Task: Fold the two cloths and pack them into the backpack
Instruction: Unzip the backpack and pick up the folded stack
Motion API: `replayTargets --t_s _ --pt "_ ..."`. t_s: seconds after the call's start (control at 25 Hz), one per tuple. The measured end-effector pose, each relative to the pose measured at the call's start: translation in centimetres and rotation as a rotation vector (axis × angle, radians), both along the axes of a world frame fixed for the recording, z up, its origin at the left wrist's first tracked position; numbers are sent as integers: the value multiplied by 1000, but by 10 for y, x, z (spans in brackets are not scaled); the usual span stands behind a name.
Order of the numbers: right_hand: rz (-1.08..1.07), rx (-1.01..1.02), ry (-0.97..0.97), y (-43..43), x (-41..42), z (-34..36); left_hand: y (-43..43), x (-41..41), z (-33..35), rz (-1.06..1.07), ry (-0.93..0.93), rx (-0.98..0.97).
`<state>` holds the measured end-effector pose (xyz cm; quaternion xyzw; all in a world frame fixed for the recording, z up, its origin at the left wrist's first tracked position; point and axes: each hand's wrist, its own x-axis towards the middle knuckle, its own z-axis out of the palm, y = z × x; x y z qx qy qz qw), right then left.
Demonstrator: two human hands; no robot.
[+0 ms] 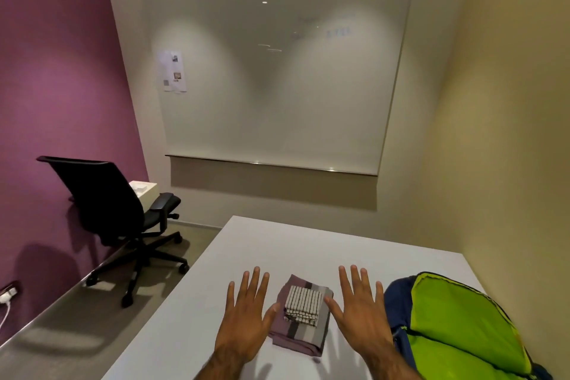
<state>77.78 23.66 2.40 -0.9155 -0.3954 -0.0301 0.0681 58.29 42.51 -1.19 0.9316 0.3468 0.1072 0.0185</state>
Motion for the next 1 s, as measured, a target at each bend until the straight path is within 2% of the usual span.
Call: replayTargets --t_s 0.32,0.52,0.68,1.0 --pt "54 -52 -4 21 -9 -10 -3 -18 -26 -38 35 -126" --pt "77 -37 39 46 2 -18 10 -7 -23 -28 64 -37" --pt "94 -62 76 52 8 -35 16 1 -26 8 104 -68" --pt "20 -32 159 32 5 -78 34 22 -53 -87 221 -129"
